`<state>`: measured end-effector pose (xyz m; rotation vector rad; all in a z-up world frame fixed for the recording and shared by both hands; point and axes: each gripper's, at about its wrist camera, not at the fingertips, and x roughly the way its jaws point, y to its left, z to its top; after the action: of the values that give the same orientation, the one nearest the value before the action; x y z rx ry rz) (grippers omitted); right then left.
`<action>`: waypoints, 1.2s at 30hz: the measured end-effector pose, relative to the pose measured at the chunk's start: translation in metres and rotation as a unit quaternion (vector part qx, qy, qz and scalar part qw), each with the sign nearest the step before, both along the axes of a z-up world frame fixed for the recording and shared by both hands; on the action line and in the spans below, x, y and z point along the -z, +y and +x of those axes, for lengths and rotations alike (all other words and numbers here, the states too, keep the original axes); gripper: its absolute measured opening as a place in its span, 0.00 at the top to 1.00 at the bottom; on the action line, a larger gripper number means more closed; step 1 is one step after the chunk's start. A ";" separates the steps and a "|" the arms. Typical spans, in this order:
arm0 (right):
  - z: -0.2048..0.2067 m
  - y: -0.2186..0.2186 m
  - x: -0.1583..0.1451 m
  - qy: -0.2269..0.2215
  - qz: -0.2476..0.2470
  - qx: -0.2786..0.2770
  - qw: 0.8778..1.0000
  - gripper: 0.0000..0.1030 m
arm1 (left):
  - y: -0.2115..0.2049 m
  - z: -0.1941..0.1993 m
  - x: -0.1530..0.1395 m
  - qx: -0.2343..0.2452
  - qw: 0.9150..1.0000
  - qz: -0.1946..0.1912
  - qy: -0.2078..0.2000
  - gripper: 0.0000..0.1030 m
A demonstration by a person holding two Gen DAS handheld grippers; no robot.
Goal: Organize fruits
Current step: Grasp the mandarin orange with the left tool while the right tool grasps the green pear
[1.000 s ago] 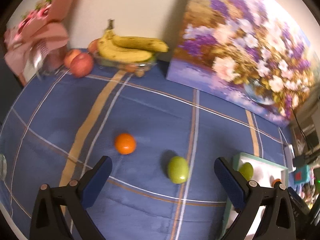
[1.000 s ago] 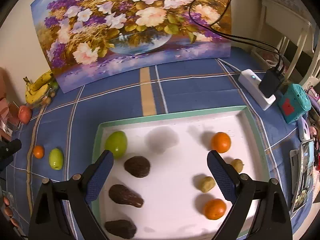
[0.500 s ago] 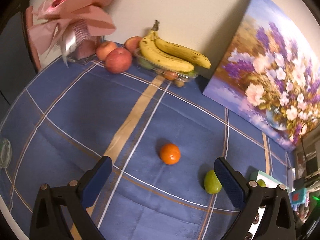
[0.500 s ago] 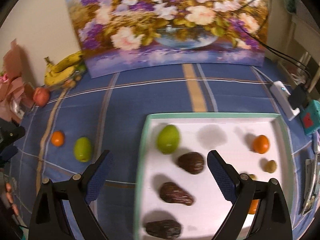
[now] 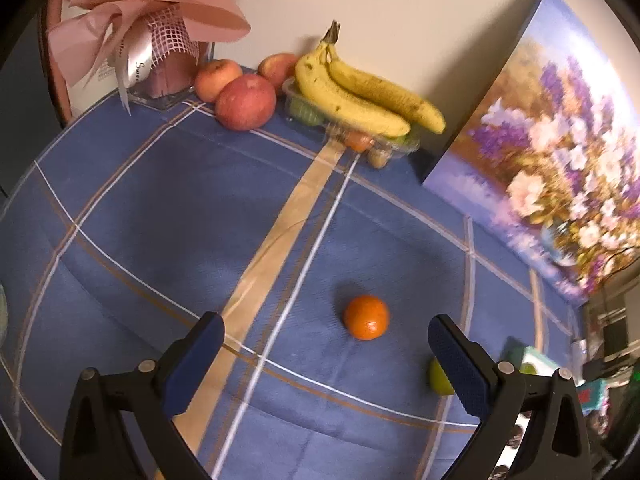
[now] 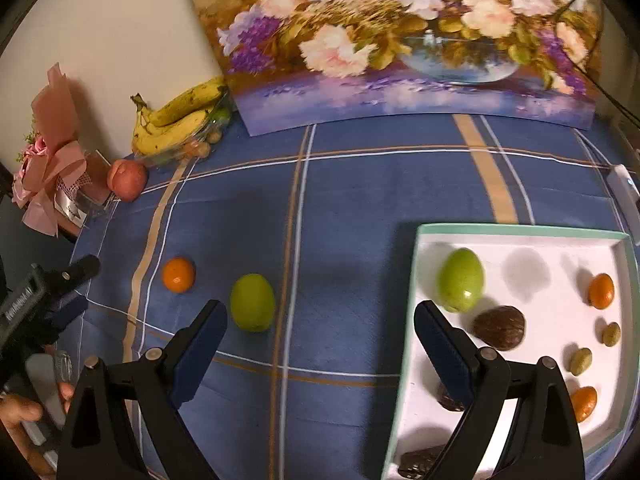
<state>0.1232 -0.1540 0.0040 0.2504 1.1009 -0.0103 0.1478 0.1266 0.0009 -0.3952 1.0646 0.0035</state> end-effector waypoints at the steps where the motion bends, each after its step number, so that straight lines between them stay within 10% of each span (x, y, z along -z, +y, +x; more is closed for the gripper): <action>1: 0.005 0.004 0.000 0.005 0.000 -0.003 1.000 0.08 | 0.000 0.002 0.002 0.001 1.000 0.005 0.002 0.00; 25: 0.053 0.053 0.060 0.092 -0.017 -0.052 0.994 0.08 | -0.027 0.046 0.060 0.063 0.997 -0.018 0.051 0.02; 32: 0.058 0.060 0.072 0.101 -0.030 -0.061 0.993 0.09 | -0.037 0.051 0.067 0.078 0.995 -0.019 0.061 0.22; 36: 0.059 0.065 0.073 0.100 -0.037 -0.069 0.992 0.29 | -0.040 0.052 0.068 0.082 0.994 -0.024 0.061 0.37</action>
<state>0.1822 -0.0892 -0.0692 0.1070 1.3130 0.0470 0.1999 0.0867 -0.0673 -0.3531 1.2177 -0.1460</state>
